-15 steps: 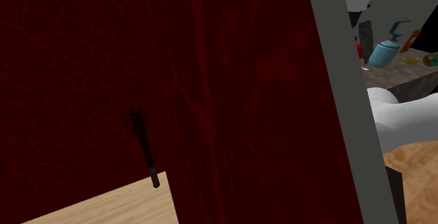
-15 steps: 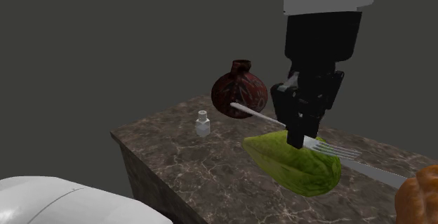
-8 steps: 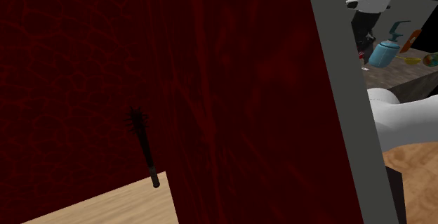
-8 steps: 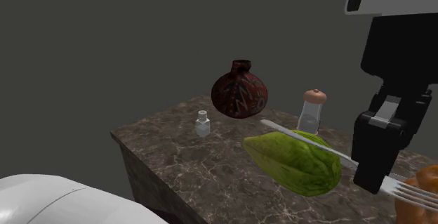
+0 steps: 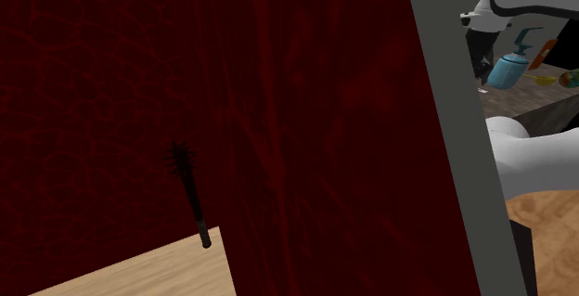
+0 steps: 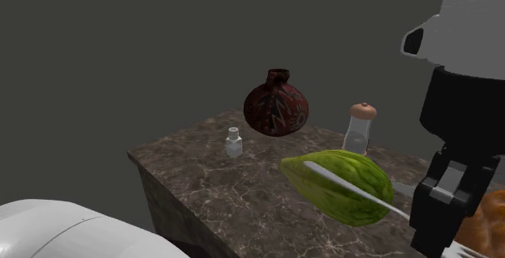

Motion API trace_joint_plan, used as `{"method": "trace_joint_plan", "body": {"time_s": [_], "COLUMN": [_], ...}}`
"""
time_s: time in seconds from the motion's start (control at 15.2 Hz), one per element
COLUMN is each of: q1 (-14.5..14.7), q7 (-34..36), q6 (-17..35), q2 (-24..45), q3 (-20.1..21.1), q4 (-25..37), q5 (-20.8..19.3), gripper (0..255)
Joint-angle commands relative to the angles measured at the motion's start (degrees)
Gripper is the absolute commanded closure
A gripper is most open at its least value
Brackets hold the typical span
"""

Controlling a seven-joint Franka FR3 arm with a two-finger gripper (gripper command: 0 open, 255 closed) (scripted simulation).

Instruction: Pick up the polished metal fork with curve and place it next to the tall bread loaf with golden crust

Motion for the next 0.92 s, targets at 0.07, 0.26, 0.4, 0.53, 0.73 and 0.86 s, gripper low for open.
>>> {"method": "trace_joint_plan", "body": {"time_s": [0.07,0.26,0.4,0.53,0.73,0.86], "q1": [-0.3,-0.7,-0.9,-1.2,-1.5,-1.7], "q7": [0.4,0.7,0.9,1.2,1.5,1.7], "q6": [1.8,3.6,4.7,5.9,7.8,9.0], "q2": [-0.4,-0.8,-1.0,-1.1,-1.2,-1.2], "q3": [-1.3,-2.6,-3.6,-4.6,-6.2,-7.3], "q4": [-2.1,-4.1,-5.5,-6.7,-8.6,-9.7], "q5": [-1.1,-2.4,-3.2,-4.1,-5.5,-6.5], "gripper": [255,255,255,255,255,255]}}
